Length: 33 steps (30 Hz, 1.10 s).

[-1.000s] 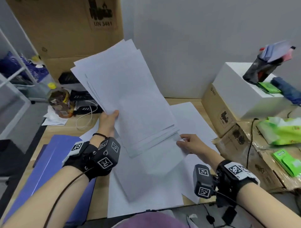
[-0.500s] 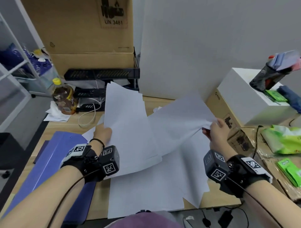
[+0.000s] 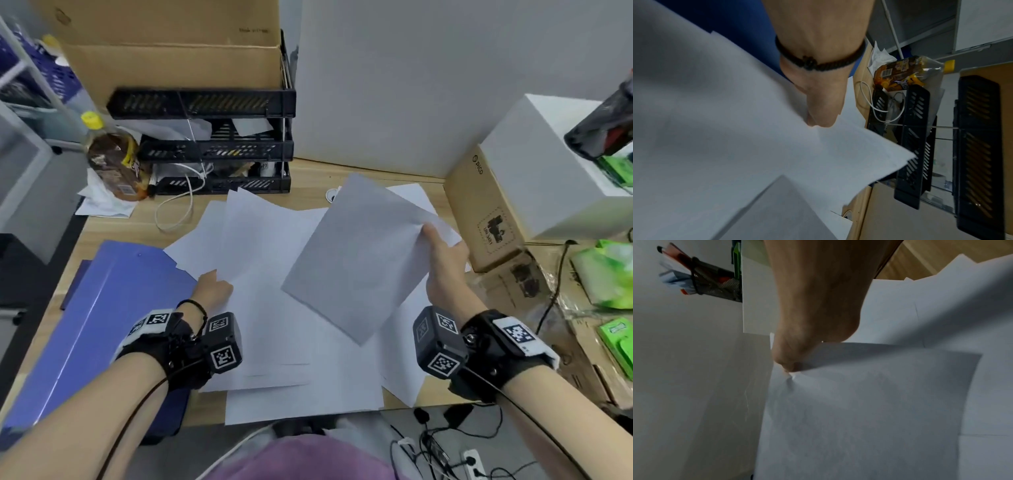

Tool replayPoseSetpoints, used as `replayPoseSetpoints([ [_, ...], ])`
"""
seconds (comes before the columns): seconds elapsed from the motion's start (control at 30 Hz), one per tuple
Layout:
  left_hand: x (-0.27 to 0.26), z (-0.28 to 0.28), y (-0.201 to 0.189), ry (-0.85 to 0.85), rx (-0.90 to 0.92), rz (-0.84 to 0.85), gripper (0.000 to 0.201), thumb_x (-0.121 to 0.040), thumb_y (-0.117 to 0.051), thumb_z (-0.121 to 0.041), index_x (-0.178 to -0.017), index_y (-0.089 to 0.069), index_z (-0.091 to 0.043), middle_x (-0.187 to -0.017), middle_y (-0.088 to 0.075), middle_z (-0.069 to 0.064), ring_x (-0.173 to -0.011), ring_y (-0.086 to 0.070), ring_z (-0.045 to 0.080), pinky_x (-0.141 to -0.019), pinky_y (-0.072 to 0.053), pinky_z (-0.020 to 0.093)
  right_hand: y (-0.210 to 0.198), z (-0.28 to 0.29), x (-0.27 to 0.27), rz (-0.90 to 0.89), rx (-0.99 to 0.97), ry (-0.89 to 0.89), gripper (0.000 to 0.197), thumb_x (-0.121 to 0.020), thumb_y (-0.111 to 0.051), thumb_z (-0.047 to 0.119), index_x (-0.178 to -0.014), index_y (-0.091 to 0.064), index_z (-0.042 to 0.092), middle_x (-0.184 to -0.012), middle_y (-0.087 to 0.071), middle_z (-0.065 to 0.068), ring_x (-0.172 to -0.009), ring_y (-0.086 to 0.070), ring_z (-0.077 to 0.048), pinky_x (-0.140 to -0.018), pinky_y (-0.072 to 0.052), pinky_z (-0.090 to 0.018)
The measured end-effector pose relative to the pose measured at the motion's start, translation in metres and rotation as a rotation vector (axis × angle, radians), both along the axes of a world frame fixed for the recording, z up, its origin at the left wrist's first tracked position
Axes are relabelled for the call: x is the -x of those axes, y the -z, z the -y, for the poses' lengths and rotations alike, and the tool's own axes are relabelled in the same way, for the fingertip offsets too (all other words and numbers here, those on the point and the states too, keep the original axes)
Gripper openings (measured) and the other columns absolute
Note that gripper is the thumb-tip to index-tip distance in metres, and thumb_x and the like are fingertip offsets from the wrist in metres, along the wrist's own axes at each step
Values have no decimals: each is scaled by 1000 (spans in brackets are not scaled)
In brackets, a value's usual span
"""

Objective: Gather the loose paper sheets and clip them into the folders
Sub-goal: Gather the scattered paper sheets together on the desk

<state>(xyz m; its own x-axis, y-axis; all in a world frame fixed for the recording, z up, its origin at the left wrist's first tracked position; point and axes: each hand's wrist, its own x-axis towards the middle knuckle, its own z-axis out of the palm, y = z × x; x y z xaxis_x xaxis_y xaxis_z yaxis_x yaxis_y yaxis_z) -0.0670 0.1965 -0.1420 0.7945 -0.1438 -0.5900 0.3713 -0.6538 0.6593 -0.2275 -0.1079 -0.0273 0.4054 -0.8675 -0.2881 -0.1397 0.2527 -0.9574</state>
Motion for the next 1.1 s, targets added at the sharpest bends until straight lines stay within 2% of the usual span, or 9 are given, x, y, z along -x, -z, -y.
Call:
replayPoseSetpoints([
  [0.17, 16, 27, -11, 127, 117, -94, 12, -92, -48, 4, -95, -51, -7, -75, -52, 0, -63, -49, 14, -51, -36, 21, 10, 7, -12, -106, -3, -274, 15, -88, -68, 25, -101, -63, 20, -104, -71, -2, -94, -68, -18, -80, -55, -32],
  [0.3, 22, 47, -11, 103, 218, -226, 21, -93, -50, 3, -111, -54, -5, -85, -61, 2, -72, -59, 16, -58, -45, 23, 42, 12, -17, -270, -72, -463, 26, -84, -65, 20, -109, -68, 12, -107, -74, -7, -99, -70, -27, -89, -55, -44],
  [0.43, 25, 54, -6, 14, 254, -336, 29, -91, -53, 0, -120, -57, -2, -102, -67, 13, -89, -64, 31, -77, -53, 36, 93, 16, -16, -370, -179, -409, 29, -84, -56, 13, -110, -64, 2, -97, -69, -10, -82, -65, -27, -73, -51, -36],
  [0.6, 25, 67, 1, -117, 194, -352, 10, -94, -52, -8, -91, -59, -14, -97, -63, 6, -75, -59, 19, -63, -47, 26, 147, 19, -21, -426, -352, -286, 27, -87, -48, 3, -111, -61, 6, -93, -59, -12, -84, -55, -24, -67, -42, -30],
  [0.67, 25, 73, 4, -137, 158, -374, 12, -96, -53, -16, -107, -58, -16, -120, -54, 0, -94, -58, 23, -81, -48, 29, 159, 19, -23, -447, -413, -372, 31, -88, -49, 3, -118, -58, 6, -98, -60, -12, -85, -56, -25, -66, -44, -30],
  [0.73, 25, 81, 13, -112, 128, -404, 52, -96, -53, -31, -141, -39, -10, -140, -36, -5, -128, -44, 26, -107, -37, 35, 170, 19, -24, -463, -454, -453, 43, -89, -56, 12, -132, -50, 8, -116, -61, -12, -95, -61, -29, -72, -50, -34],
  [0.83, 28, 91, 23, -65, 139, -411, 44, -92, -59, -38, -130, -50, -18, -126, -47, -8, -113, -53, 14, -97, -41, 28, 174, 23, -27, -445, -485, -523, 61, -86, -64, 28, -140, -40, 14, -133, -55, -10, -116, -58, -31, -95, -50, -44],
  [0.9, 29, 97, 28, 4, 125, -356, 28, -88, -67, -30, -113, -59, -22, -120, -61, -3, -95, -60, 7, -79, -46, 21, 168, 28, -28, -402, -504, -575, 59, -85, -64, 30, -138, -43, 14, -132, -57, -13, -114, -61, -31, -88, -54, -42],
  [1.1, 19, 121, 24, 130, 52, -203, 33, -92, -61, -17, -125, -55, -12, -111, -59, -2, -98, -56, 15, -85, -41, 24, 172, 52, -21, -371, -524, -495, 39, -93, -62, 14, -127, -46, 5, -115, -62, -13, -92, -67, -28, -57, -54, -30],
])
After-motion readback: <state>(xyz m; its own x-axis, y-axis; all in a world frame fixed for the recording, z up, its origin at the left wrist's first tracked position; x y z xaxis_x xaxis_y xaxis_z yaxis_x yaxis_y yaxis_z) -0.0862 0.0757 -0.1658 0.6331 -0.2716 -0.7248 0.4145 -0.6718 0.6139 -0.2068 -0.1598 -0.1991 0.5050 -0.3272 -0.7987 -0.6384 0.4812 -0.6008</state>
